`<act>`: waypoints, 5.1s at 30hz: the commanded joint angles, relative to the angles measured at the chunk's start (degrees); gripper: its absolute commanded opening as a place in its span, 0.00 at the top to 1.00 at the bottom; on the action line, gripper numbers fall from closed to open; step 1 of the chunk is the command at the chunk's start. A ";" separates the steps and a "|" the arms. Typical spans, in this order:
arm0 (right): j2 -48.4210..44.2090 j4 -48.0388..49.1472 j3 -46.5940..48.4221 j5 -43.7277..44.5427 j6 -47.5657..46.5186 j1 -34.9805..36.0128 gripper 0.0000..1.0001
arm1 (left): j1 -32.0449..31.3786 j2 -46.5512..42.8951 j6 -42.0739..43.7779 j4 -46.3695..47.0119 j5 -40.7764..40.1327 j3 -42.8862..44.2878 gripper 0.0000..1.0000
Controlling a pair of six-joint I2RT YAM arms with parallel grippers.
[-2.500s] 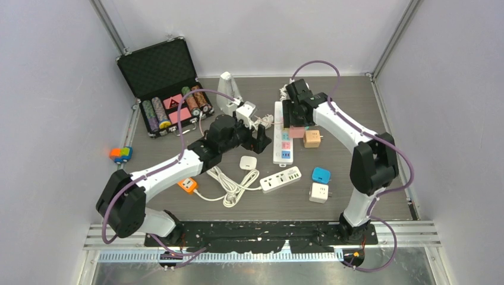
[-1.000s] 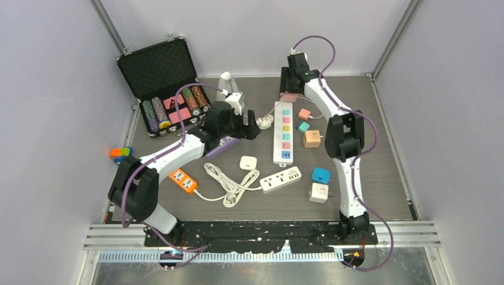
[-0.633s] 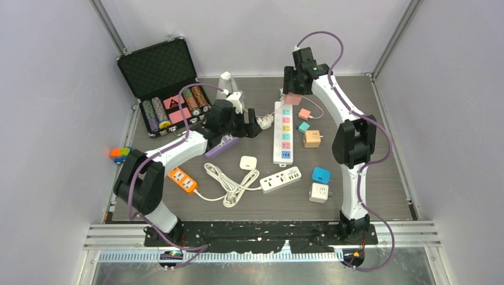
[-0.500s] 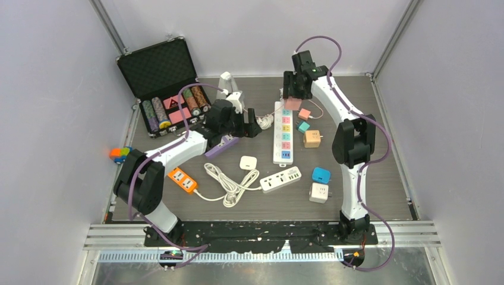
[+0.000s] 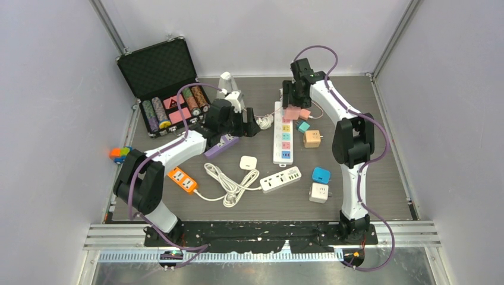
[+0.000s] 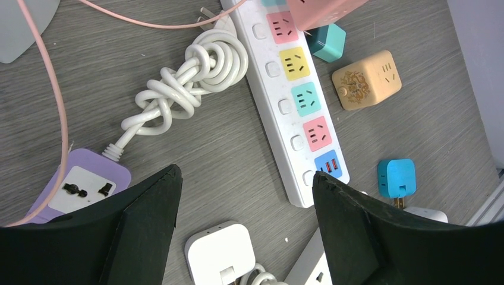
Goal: Insert the plug
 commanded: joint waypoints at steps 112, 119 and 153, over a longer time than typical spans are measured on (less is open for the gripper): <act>-11.23 45.55 -34.75 11.14 0.11 4.30 0.95 | 1.36 -1.63 -2.80 5.17 3.37 -5.41 0.26; -13.01 54.04 -39.74 18.08 0.47 6.10 0.95 | 1.37 -2.54 -3.19 5.91 3.81 -5.70 0.26; -49.51 44.71 -48.26 -16.77 25.06 9.66 0.90 | 0.72 -17.96 5.14 39.81 19.88 -16.89 0.00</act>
